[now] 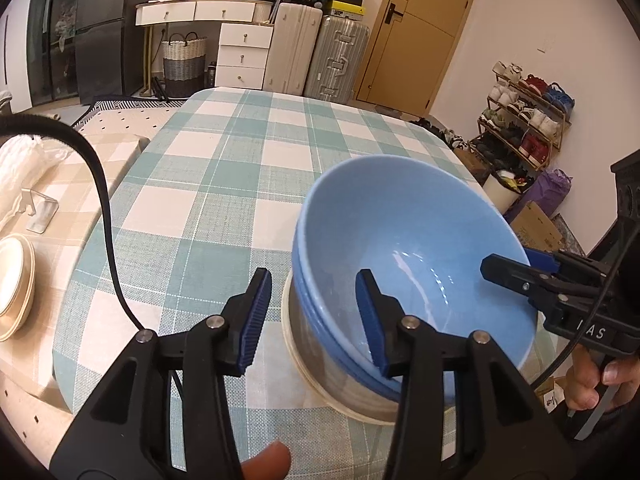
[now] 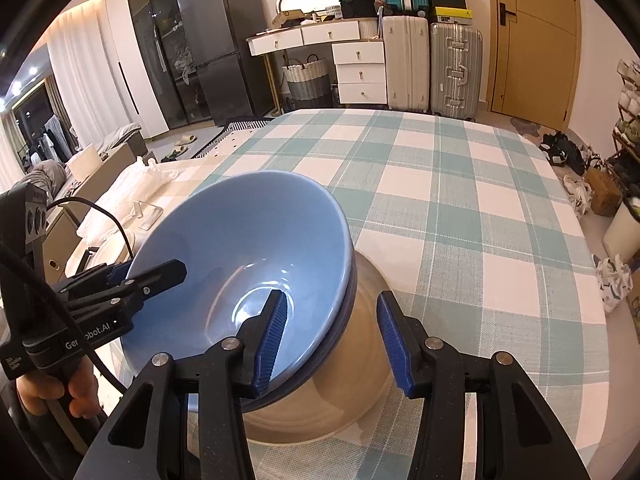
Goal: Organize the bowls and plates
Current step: 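Lower the nested bowls onto the cream plates and open both grippers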
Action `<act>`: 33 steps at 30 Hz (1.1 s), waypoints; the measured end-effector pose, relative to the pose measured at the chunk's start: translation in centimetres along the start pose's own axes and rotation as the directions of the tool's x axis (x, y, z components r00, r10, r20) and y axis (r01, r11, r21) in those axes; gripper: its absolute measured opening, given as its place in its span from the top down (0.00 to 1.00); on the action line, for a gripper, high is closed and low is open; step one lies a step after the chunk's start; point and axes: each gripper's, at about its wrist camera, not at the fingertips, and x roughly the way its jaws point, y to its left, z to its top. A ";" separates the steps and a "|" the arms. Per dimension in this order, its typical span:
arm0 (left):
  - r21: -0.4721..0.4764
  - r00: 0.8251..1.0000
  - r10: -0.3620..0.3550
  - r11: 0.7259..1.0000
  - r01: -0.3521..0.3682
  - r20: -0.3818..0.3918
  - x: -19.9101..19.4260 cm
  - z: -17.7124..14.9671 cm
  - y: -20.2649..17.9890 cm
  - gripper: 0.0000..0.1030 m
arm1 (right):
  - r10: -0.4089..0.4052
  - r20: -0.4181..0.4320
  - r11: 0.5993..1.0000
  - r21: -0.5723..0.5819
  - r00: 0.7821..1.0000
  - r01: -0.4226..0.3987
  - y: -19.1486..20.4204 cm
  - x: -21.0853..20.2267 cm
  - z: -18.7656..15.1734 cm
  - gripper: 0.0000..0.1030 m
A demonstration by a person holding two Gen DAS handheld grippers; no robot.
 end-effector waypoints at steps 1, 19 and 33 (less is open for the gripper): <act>0.005 1.000 -0.002 1.000 0.002 0.002 0.0 0.0 -0.1 0.61 | -0.004 0.002 1.000 0.000 1.000 0.004 0.0 -0.1 0.0 0.51; 0.015 0.998 -0.010 1.000 0.009 0.054 -1.9 0.1 -0.4 0.28 | 0.025 0.040 1.000 -0.005 0.999 -0.025 0.1 -1.3 -0.1 0.32; 0.062 0.990 -0.049 0.997 0.041 0.129 -4.2 -0.1 -0.3 0.16 | 0.000 0.144 0.998 -0.065 0.990 0.009 0.2 -3.2 -1.5 0.16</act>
